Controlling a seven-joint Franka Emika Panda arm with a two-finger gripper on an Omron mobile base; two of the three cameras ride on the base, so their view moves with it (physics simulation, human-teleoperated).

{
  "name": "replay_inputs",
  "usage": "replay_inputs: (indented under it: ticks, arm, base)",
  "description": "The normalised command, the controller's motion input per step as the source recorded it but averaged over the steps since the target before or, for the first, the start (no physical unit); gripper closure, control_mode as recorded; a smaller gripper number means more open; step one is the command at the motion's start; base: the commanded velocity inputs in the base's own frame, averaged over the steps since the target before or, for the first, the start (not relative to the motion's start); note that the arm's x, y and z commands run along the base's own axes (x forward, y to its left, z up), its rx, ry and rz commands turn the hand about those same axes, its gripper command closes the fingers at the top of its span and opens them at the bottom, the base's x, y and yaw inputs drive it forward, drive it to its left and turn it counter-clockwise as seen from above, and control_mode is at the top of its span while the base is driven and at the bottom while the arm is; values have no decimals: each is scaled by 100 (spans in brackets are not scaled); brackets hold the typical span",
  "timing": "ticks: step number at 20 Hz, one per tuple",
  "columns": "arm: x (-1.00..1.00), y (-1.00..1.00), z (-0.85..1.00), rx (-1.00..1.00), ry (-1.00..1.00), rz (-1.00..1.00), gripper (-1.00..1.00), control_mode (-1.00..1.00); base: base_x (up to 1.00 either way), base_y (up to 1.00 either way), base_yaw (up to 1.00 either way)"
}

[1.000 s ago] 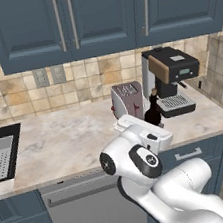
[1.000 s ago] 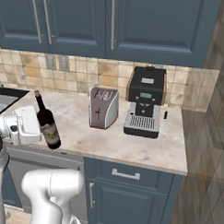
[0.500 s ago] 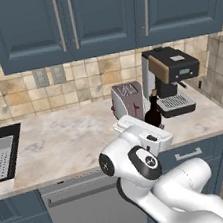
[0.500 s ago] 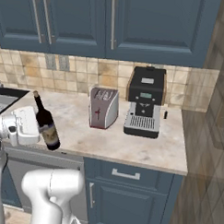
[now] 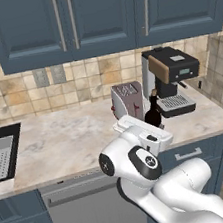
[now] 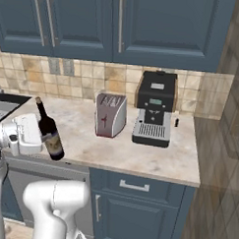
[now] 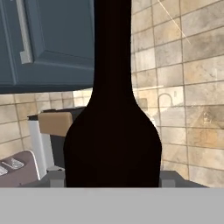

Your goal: There is a wine glass and glass cup on the dining counter. Place the wine bottle next to the wine glass and the juice bottle next to the glass cup.

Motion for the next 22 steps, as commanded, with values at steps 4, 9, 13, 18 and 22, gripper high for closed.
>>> replay_inputs:
  ticks: [4, 9, 13, 18, 22]
  arm:
    - [0, 0, 0, 0, 0, 0, 100, 100]
    - [0, 0, 0, 0, 0, 0, 100, 100]
    - [0, 0, 0, 0, 0, 0, 100, 100]
    - [0, 0, 0, 0, 0, 0, 100, 100]
    - [0, 0, 0, 0, 0, 0, 100, 100]
  base:
    - [-58, 8, 0]
    - [-72, 14, 3]
    - [-67, 16, 20]
    - [-16, 7, 92]
    - [-4, 0, 100]
